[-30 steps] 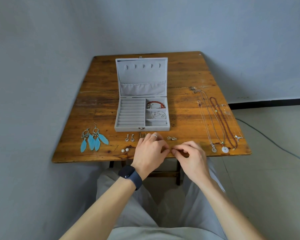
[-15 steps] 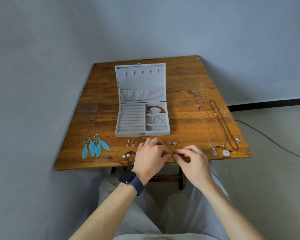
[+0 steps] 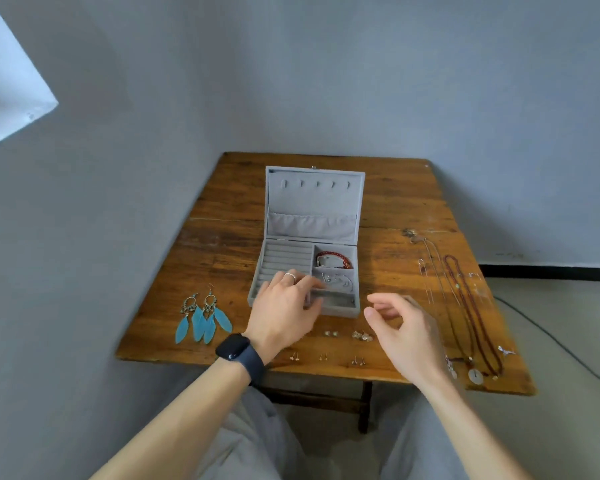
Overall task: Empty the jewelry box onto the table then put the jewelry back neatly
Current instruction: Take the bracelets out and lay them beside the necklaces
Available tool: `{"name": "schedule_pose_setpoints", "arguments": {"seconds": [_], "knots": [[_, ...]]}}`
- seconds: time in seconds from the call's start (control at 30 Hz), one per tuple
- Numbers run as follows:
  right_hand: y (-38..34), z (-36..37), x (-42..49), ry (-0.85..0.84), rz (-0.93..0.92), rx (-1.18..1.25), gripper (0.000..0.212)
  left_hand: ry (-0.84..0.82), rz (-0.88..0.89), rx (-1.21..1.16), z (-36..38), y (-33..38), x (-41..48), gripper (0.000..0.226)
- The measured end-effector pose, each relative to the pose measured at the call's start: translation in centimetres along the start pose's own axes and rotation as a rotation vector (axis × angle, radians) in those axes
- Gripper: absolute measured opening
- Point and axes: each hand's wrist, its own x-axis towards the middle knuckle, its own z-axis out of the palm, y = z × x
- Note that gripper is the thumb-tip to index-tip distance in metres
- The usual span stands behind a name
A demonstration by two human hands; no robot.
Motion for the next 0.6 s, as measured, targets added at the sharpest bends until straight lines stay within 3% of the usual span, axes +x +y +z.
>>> {"name": "schedule_pose_setpoints", "arguments": {"seconds": [0.2,0.37,0.6], "knots": [[-1.4,1.9,7.5,-0.097,-0.086,-0.156,0.020,-0.036,-0.060,0.062,0.4,-3.6,5.1,0.047],[-1.8,4.2,11.4,-0.195,-0.149,-0.330,0.025,-0.188,-0.098,0.079,2.3,-5.9,6.2,0.049],[-2.2,7.1,13.2,-0.286,-0.200,-0.469,0.022,-0.151,-0.105,0.067,3.1,-6.5,5.8,0.049]]}}
